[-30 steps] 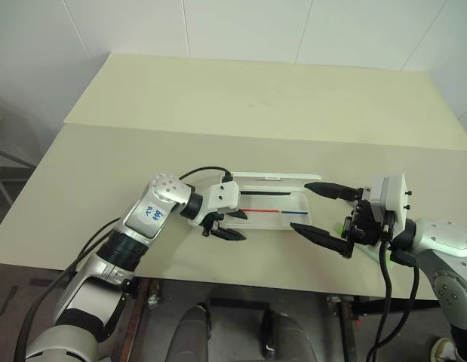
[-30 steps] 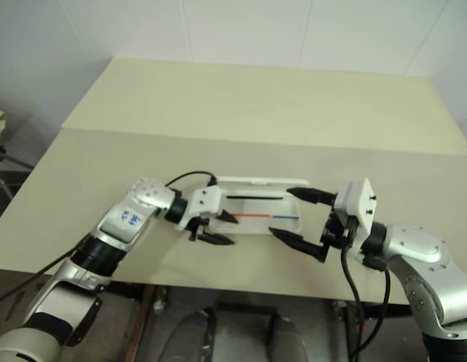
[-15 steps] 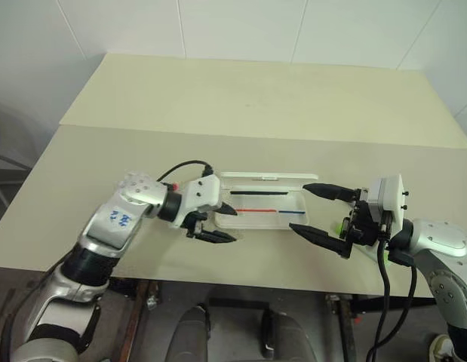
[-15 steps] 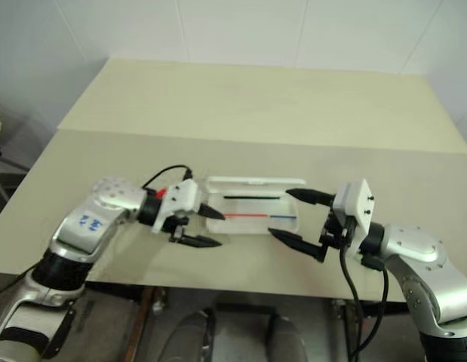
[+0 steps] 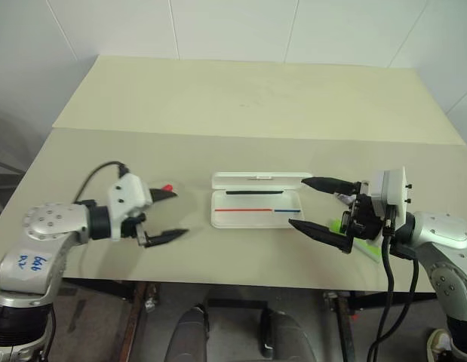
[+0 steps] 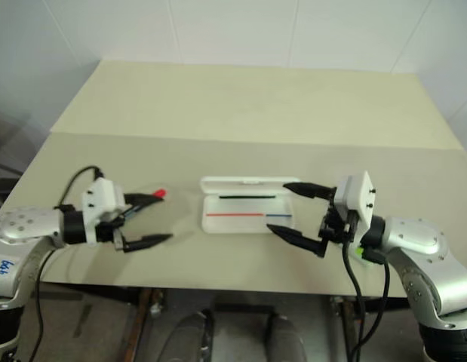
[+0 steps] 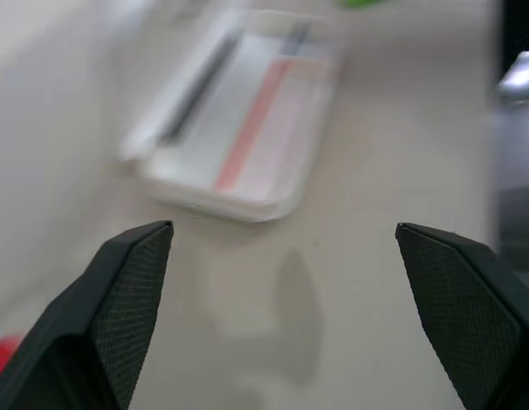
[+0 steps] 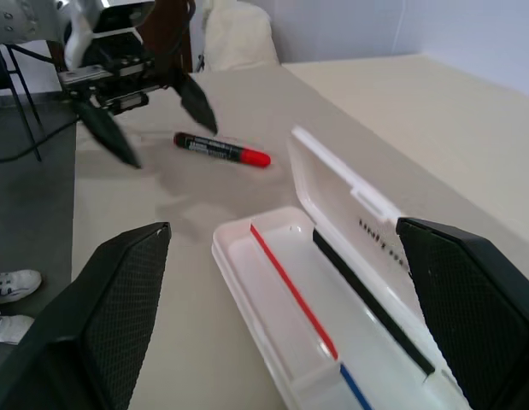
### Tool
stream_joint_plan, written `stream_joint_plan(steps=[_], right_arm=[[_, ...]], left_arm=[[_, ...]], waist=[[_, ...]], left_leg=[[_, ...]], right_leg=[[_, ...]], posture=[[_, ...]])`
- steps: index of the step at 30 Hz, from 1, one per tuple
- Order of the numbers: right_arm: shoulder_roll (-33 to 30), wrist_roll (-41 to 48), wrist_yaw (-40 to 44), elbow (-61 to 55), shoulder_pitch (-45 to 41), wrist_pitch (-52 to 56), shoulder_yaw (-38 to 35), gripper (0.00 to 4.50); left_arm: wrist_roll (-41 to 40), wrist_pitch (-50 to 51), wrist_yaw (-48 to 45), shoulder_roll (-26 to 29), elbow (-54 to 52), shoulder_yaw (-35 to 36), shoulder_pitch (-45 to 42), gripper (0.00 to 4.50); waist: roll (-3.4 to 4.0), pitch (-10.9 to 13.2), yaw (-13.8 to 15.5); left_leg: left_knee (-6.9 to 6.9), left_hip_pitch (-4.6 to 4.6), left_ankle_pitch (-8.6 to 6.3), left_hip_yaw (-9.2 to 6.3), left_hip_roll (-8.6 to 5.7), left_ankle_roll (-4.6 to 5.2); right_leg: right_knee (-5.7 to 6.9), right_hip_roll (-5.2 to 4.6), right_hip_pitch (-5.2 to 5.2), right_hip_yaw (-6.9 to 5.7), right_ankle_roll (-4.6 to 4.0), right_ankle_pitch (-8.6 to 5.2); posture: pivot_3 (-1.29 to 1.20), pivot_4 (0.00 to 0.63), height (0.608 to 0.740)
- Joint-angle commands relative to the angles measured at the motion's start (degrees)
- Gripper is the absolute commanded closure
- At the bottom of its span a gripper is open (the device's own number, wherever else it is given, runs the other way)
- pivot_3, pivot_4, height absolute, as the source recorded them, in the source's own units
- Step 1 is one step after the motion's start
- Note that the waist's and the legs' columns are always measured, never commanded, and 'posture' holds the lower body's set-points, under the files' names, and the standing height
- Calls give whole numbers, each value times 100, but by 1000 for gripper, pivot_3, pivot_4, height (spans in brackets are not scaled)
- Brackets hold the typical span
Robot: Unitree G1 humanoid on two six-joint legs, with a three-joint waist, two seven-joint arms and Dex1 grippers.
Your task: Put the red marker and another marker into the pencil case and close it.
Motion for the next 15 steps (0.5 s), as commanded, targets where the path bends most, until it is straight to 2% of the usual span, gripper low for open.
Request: stream_joint_plan(steps=[1, 5, 10, 15], right_arm=[[-4, 113, 101, 11, -121, -24, 22, 0], [16, 107, 131, 81, -262, -48, 132, 0], [37, 229, 95, -70, -381, 30, 160, 0], [-25, 356, 113, -206, -369, 152, 142, 0]], left_arm=[[207, -365, 363, 96, 166, 389, 255, 26], [363, -797, 754, -8, 506, 783, 726, 26], [406, -1582, 734, -10, 1121, 1058, 1320, 26], [448, -2173, 790, 41, 1905, 1085, 1257, 26]], waist=[[0, 0, 0], [0, 0, 2], [-5, -3, 4], [-5, -3, 5]], left_leg=[[-3, -1, -2, 5, 6, -2], [-5, -2, -26, 46, 26, 1], [-4, -3, -30, 93, 39, 20], [-4, -3, -43, 104, 50, 2]], right_leg=[[-5, 4, -3, 3, -2, 2], [-13, 11, -18, 25, -3, 1], [27, 11, -69, 31, 12, 4], [42, 17, -86, 33, 6, 2]], posture=[[0, 150, 740], [0, 150, 740], [0, 150, 740], [0, 150, 740]])
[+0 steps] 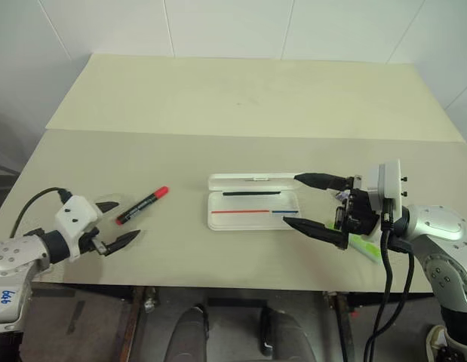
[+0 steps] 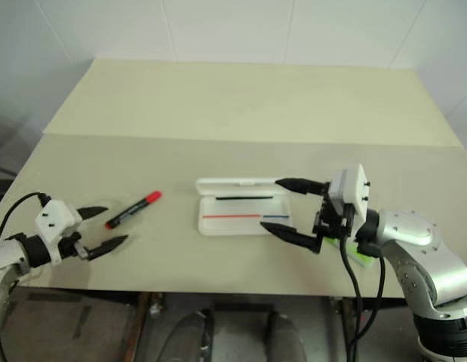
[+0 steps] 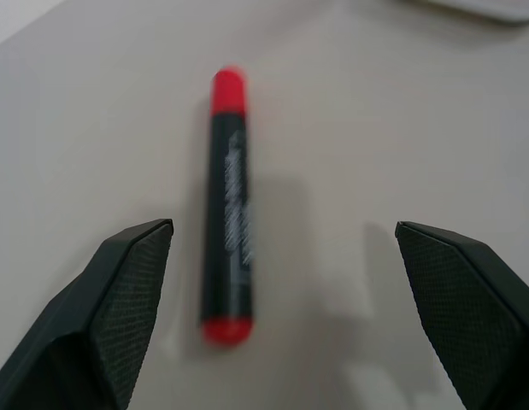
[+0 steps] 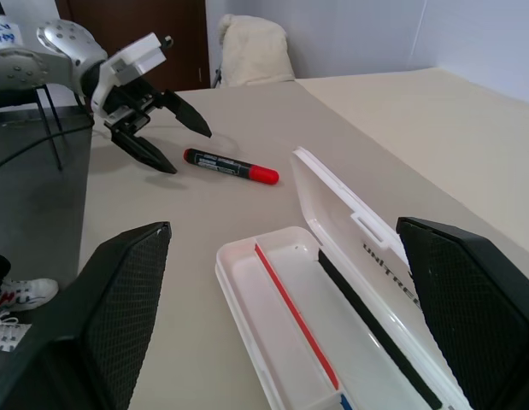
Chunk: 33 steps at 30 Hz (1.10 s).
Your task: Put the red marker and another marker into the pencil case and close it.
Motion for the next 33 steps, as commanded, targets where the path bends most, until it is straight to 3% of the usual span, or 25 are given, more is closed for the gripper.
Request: stream_joint_plan(steps=[1, 10, 16, 24, 27, 33], right_arm=[[-50, 178, 19, -297, -36, 45, -46, 0], [-59, 263, -68, -426, -78, 201, -67, 0], [-84, 296, -105, -468, -124, 256, -119, 0], [-100, 355, -301, -632, -47, 310, -201, 0], [-114, 370, -342, -654, -44, 327, -213, 0], [-131, 365, -384, -631, -68, 331, -231, 0]], left_arm=[[-7, -403, 42, 35, 337, 123, -121, 26], [-182, -651, -205, -208, 1453, -320, -964, 26], [-197, -536, -305, -359, 1607, -639, -1209, 26], [-244, 17, -7, -523, 1522, -745, -1125, 26], [-245, 128, 37, -519, 1546, -752, -1052, 614], [-210, 218, 9, -484, 1494, -836, -1011, 2538]], waist=[[0, 0, 0], [-11, -7, 1], [-20, -12, -8], [-22, -13, -3], [-21, -14, -5], [-18, -17, -6]], left_leg=[[1, 1, -7, 4, 0, -11], [1, 0, -8, 37, 6, -10], [1, 5, 3, 65, 12, 20], [5, 13, -6, 72, 18, 8], [8, 14, -13, 75, 18, -3], [8, 20, -14, 84, 19, -3]], right_leg=[[-1, -1, 0, 3, -7, -3], [-21, -4, 1, 18, -17, 4], [-4, -6, -12, 16, 40, 35], [0, -4, -11, 17, 38, 35], [-1, -6, -10, 20, 26, 33], [-1, -5, -9, 31, 12, 27]], posture=[[0, 150, 740], [0, 150, 740], [0, 150, 740], [0, 150, 740], [0, 150, 740], [0, 150, 740]])
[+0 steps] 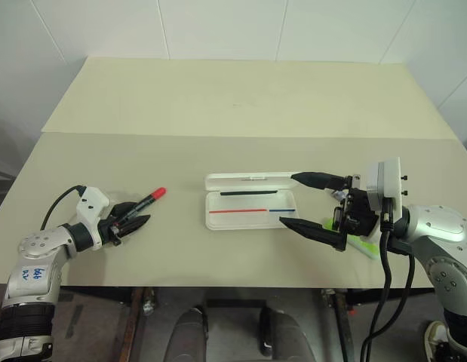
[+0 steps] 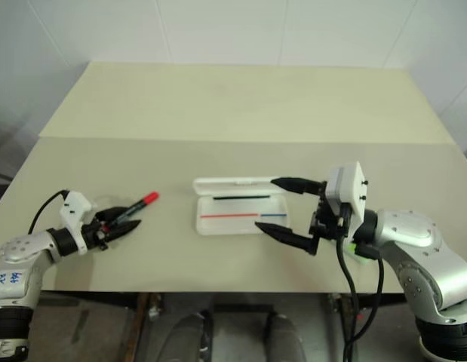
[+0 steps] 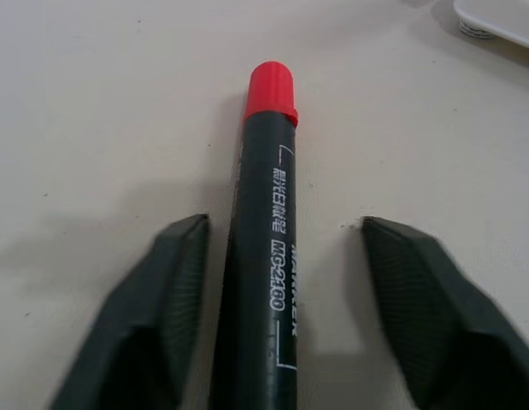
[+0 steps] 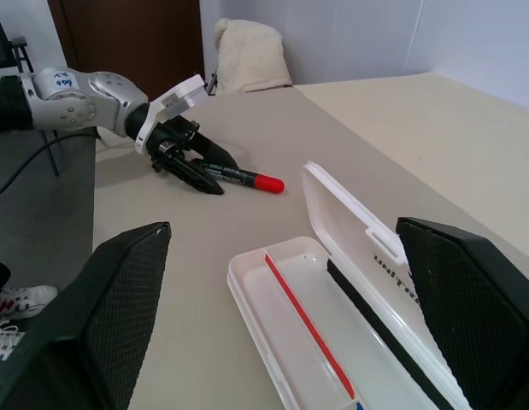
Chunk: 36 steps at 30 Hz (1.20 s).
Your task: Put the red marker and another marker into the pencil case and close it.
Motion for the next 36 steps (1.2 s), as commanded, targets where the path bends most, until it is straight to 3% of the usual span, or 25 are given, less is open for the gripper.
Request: stream_joint_plan(steps=[1, 4, 12, 21, 36], right_arm=[[-74, 121, -24, -213, -47, -37, -188, 0], [-68, 105, -33, -196, -50, -51, -169, 0], [-25, 50, -55, -159, -33, -86, -124, 0], [-59, 23, -55, -154, 74, -86, -186, 0], [34, 8, -383, -386, 185, -129, -188, 0]], left_arm=[[43, 91, -57, 46, -41, -128, 164, 2870], [82, 74, -22, 74, -134, -134, 158, 3827], [-330, 251, 85, -107, -962, 43, 311, 3852], [-890, -226, -1069, -41, -1945, -237, 253, 3852], [-9, -652, -1344, -410, -995, -1738, -1365, 3852]], waist=[[0, -1, 2], [0, -1, 3], [-1, -1, 2], [-2, -1, 7], [-2, -1, 10]], left_leg=[[0, 0, 0, 2, 0, 0], [0, 0, -1, 5, 0, 1], [0, -3, -5, 12, 0, 6], [3, -3, -6, 18, 1, 6], [15, -6, 14, 18, 0, 38]], right_leg=[[0, 0, 0, 2, 0, 0], [-1, 0, -1, 5, 0, 0], [-8, -1, -3, 11, 1, 1], [-11, 1, -3, 17, -20, -10], [-9, 6, -2, 20, -3, 1]], posture=[[0, 150, 740], [0, 150, 740], [0, 150, 740], [0, 150, 740], [0, 150, 740]])
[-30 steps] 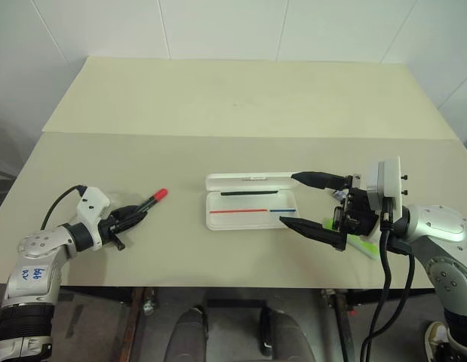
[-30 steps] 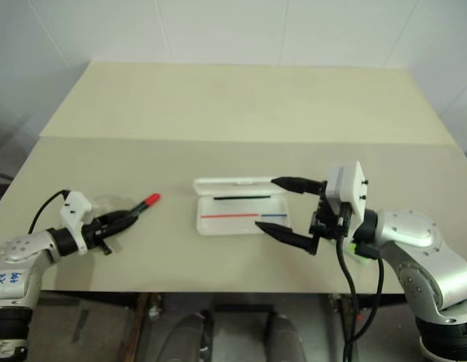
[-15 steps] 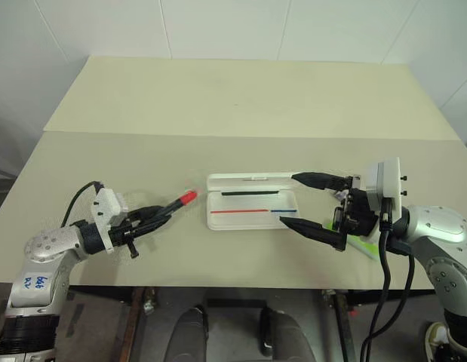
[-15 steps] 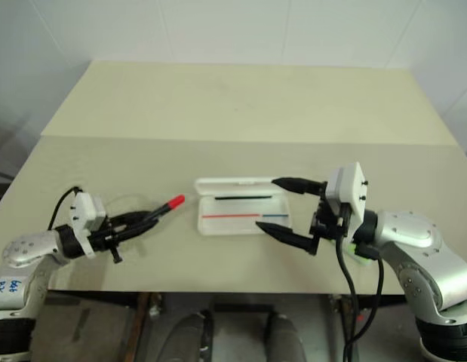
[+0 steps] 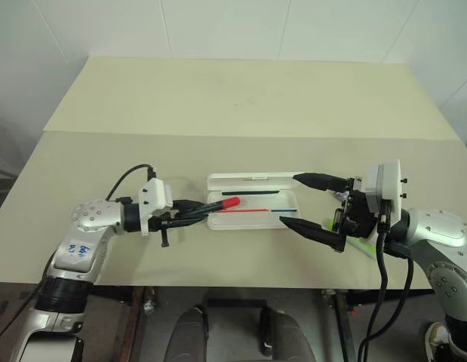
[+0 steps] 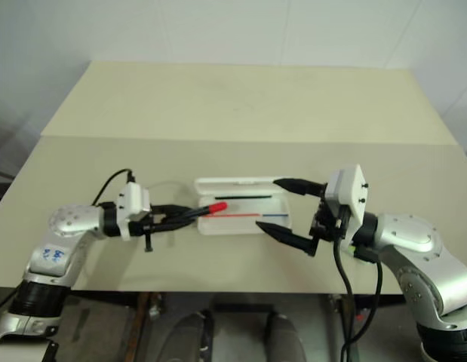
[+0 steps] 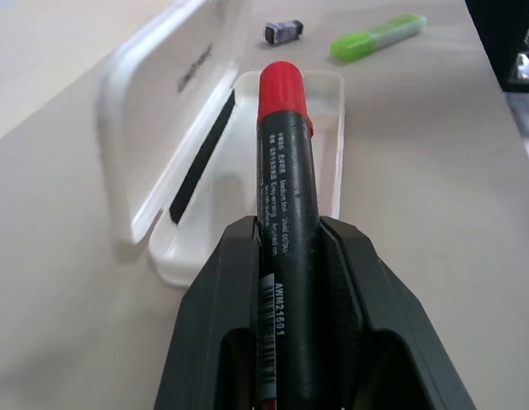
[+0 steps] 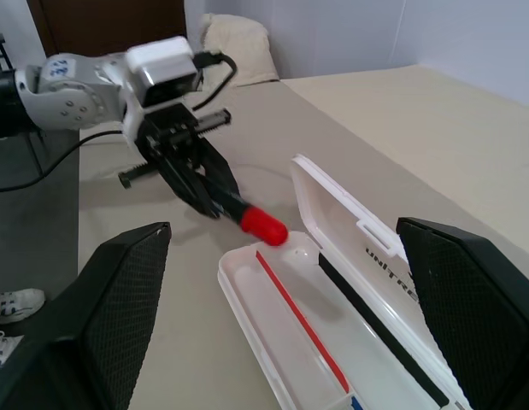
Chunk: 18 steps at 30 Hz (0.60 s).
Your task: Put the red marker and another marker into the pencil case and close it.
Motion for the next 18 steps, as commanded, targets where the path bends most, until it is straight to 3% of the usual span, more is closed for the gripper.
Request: stream_joint_plan(steps=[1, 18], right_arm=[[40, 19, -128, -233, 11, -127, -157, 0], [-167, 138, -186, -516, 510, -39, -385, 0]], left_arm=[[168, -102, -59, -72, 185, -221, -329, 3852], [1061, -399, 398, -889, 1006, -978, -1345, 3852]], waist=[[0, 0, -10], [-1, 0, 8]], left_leg=[[0, 1, 0, 0, 0, 0], [20, 0, 1, -1, 0, 5]], right_leg=[[1, 1, 0, 1, 5, 2], [10, 2, 4, 4, 23, 13]], posture=[[0, 150, 740], [0, 150, 740]])
